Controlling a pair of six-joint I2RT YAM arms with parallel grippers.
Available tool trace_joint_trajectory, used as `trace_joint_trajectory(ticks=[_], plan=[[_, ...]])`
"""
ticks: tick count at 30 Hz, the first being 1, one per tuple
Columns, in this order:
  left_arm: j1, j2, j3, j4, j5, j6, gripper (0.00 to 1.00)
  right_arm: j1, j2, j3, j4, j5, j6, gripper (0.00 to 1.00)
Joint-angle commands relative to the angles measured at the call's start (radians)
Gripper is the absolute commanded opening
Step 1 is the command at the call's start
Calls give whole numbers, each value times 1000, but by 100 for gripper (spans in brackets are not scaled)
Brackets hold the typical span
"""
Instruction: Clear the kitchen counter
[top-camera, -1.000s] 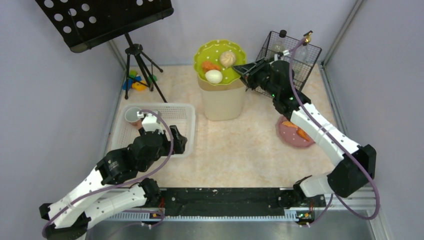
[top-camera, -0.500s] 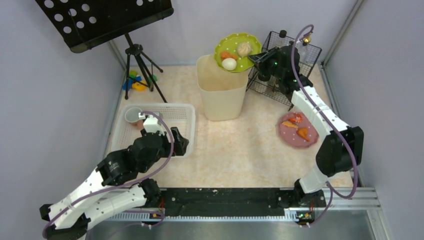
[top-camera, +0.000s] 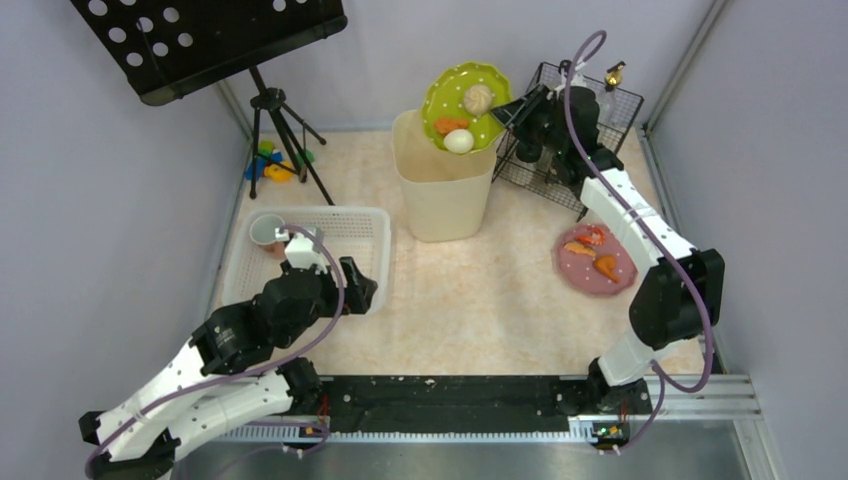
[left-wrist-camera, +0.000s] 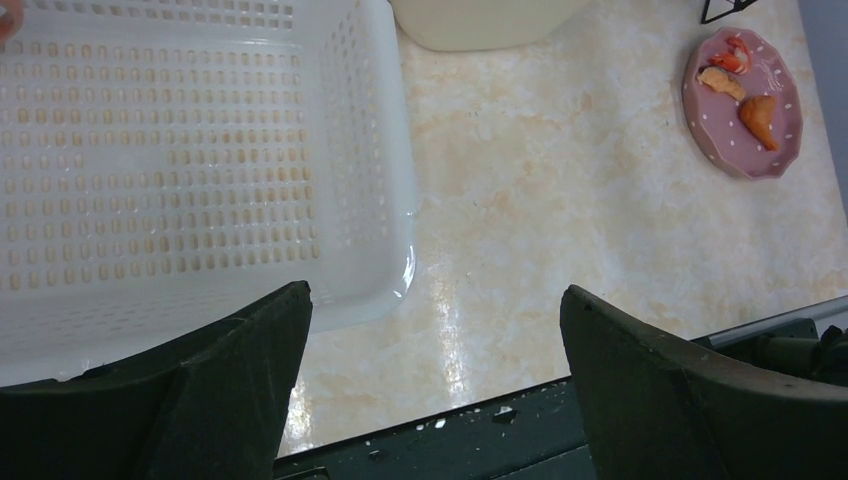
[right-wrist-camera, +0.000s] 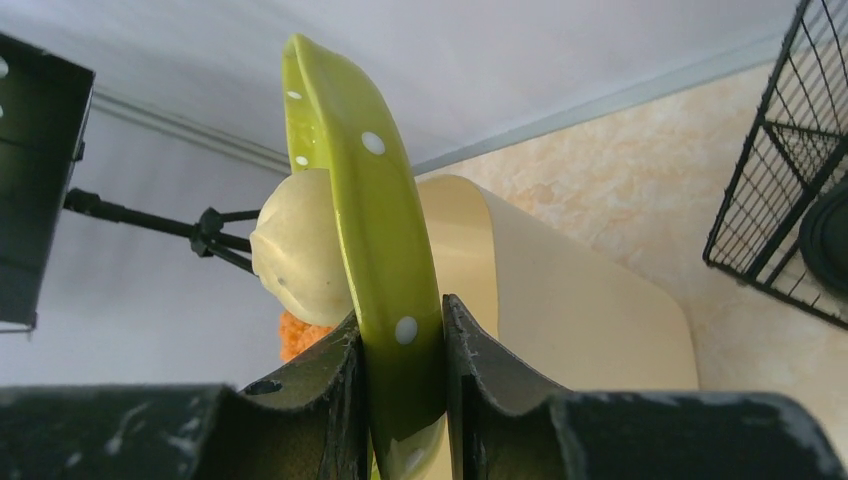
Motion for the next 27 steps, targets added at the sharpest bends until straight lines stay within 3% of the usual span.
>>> trace_joint_trajectory(ticks=[1,17,27], plan=[[2,-18,-7,28,11,-10,99,28,-33,92,288,-50,-104,0],[2,-51,-7,-11,-11,-8,99,139,-19,121,321,105,-570,0],[2,-46,-26,2,-17,-7,99,214,-109,-157,718,112,-924,0]])
